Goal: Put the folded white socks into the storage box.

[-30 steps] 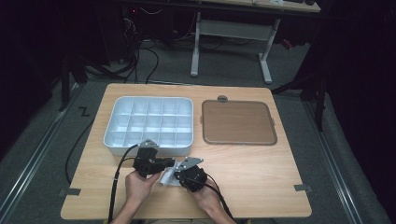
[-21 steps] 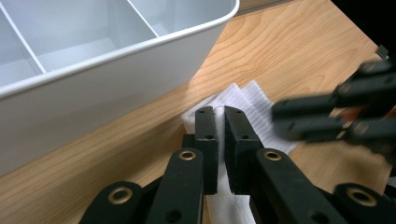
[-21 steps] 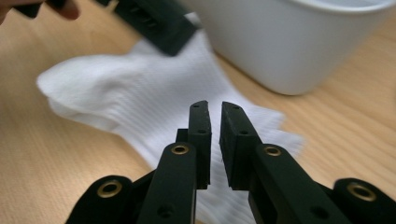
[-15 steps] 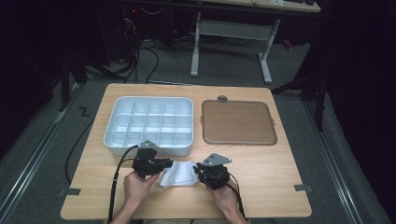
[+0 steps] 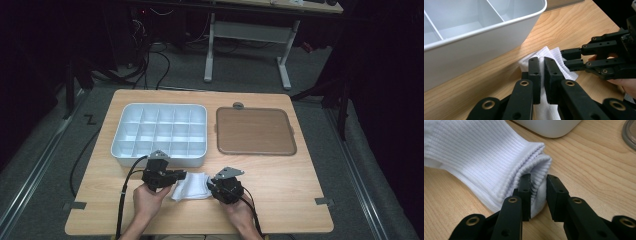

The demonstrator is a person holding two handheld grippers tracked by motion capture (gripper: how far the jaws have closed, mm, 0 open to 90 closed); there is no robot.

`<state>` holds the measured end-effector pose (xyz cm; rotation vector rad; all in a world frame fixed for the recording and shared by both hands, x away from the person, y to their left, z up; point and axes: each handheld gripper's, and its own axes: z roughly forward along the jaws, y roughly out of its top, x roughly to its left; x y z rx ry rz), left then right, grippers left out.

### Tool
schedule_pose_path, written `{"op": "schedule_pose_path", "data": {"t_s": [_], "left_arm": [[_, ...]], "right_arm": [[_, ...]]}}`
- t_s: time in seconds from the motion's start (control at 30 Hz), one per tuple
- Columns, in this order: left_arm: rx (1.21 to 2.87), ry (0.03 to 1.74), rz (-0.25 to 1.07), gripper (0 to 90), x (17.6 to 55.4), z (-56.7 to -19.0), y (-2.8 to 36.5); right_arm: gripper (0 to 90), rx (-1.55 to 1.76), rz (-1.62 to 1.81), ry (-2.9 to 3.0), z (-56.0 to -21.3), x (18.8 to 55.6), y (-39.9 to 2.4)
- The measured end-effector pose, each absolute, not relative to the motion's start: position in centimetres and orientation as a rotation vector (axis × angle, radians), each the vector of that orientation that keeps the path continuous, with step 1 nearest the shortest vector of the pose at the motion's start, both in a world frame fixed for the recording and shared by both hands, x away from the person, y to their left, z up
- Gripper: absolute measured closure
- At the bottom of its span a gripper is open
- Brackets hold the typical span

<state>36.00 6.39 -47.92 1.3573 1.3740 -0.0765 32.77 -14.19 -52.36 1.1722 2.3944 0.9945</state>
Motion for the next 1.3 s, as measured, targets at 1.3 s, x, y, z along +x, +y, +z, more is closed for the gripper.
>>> {"op": "schedule_pose_path", "data": {"t_s": [1.3], "left_arm": [[1.407, 1.324, -0.080, 85.0, 36.4, -47.0, 3.9]], "right_arm": [[78.9, 1.087, 1.008, 2.443, -52.5, 33.0, -13.8]]}}
